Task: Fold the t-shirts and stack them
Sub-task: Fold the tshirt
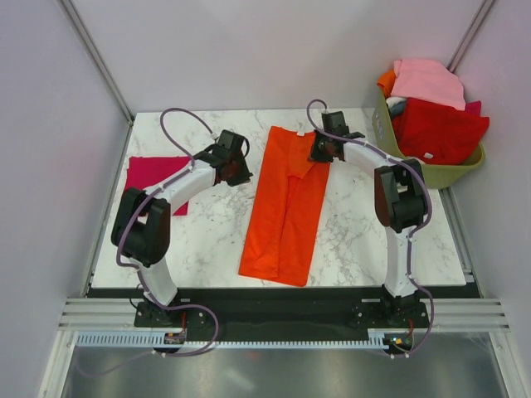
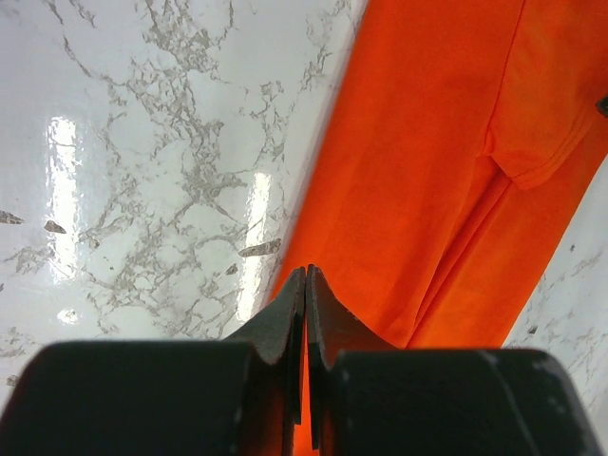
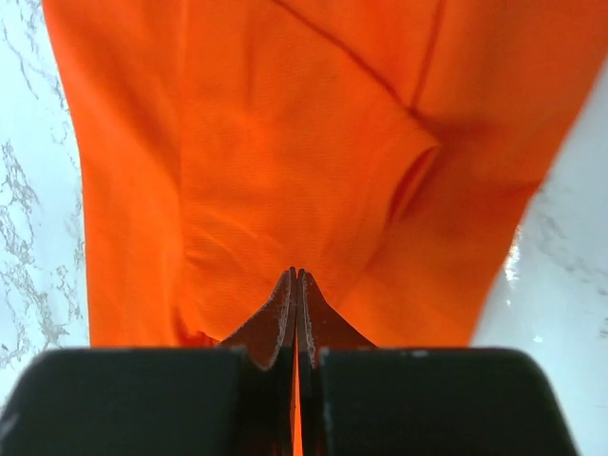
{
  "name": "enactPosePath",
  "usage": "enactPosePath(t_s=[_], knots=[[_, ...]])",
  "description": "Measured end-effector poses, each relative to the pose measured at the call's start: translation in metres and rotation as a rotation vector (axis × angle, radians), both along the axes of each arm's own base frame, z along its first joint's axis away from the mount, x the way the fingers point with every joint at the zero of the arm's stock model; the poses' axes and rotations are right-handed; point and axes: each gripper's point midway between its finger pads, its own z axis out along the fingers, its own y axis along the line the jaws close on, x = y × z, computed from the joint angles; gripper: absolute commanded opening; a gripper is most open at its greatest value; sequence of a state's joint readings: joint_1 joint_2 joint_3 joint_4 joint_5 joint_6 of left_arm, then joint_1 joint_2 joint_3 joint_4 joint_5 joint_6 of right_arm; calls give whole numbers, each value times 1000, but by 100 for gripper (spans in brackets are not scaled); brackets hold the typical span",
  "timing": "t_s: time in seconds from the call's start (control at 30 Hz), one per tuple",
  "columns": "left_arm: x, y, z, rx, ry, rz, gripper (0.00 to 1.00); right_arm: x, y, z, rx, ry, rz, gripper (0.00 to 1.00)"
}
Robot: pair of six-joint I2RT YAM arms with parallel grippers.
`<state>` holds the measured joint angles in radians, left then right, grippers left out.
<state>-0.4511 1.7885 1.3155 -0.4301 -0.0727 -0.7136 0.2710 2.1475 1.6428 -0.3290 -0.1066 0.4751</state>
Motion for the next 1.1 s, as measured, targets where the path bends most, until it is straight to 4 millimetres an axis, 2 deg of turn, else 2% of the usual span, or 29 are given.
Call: enactPosePath(t_s=[0.13,0.3,0.57,0.83,0.9,1.07,1.1], knots=[[0,1,0,6,-2,-3,5,-1,14,-10,6,13,19,0],[-4,4,0,12,-3,-7,4,2,13,-35,0,55,5,0],[-5,11,8,6,-23,4,4,24,28,-36,4,25,10,0],[-7,42,-5,38,4,73,3,37,64,-35,-4,-14,51,0],[-9,46,-7,41,9,78,3,36,67,-34,-6,-13,56,4],[-18,47,-4,38,5,68,5,33,70,-32,-12,-2,60,23],[-20,48,-3,35,2,65,7,32,70,-30,-12,-2,62,24]])
